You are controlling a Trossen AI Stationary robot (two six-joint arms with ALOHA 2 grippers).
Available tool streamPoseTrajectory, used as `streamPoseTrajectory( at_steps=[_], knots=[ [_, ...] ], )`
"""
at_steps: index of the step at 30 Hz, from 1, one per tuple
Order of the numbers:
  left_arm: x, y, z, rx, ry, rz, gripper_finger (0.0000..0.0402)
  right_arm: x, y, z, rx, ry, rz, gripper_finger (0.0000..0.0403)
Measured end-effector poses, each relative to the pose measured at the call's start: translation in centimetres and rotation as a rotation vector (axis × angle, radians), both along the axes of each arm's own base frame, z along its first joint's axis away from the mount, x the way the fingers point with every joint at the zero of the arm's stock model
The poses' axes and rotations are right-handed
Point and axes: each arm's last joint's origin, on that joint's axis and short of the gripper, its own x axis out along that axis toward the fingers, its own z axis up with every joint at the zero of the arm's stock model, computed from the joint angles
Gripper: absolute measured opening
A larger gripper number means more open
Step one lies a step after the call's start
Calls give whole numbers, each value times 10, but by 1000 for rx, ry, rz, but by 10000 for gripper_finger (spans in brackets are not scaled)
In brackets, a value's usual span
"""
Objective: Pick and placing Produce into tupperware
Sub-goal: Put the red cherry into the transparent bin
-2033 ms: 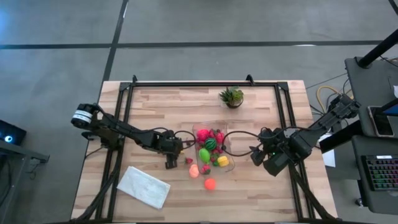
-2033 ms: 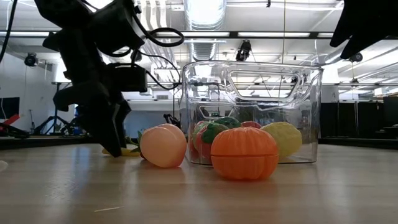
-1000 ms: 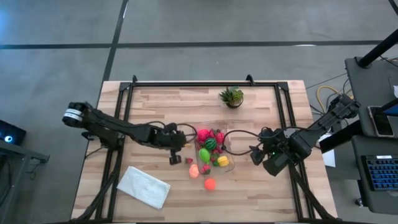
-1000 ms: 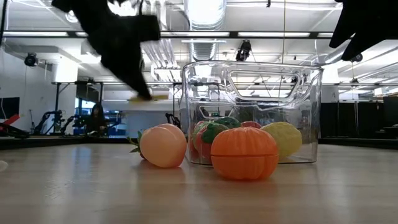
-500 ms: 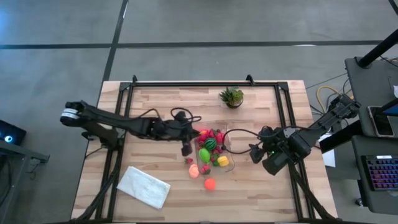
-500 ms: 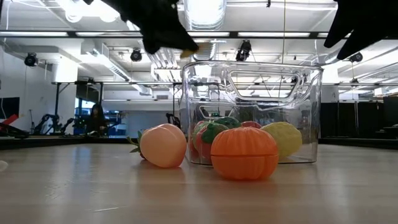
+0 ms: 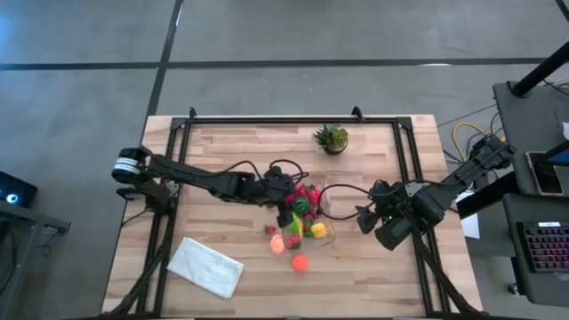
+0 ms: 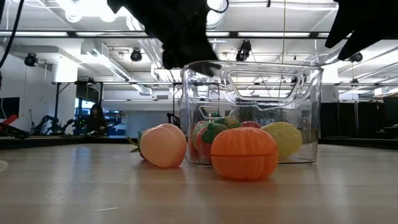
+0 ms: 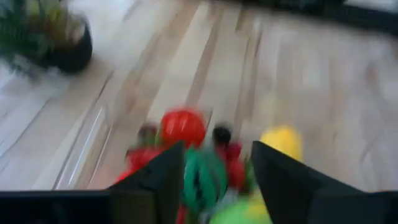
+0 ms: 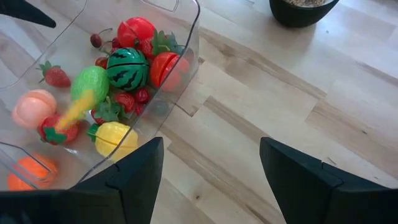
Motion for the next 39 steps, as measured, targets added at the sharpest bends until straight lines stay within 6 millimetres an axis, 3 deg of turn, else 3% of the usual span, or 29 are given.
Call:
streamPoseTrajectory(
  at_steps=[6, 13, 24, 39],
  knots=[
    [-25, 2, 3, 32, 262, -6, 232, 0, 0, 0, -2, 2, 3, 258],
    [-54, -4, -1, 68, 430, -56, 239, 0, 0, -1, -18, 16, 20, 258],
    [-55, 2, -54, 147, 517, -119, 239, -1, -1, -2, -23, 18, 20, 258],
    [-39, 12, -87, 135, 573, -150, 239, -1, -1, -3, -26, 22, 19, 258]
  ],
)
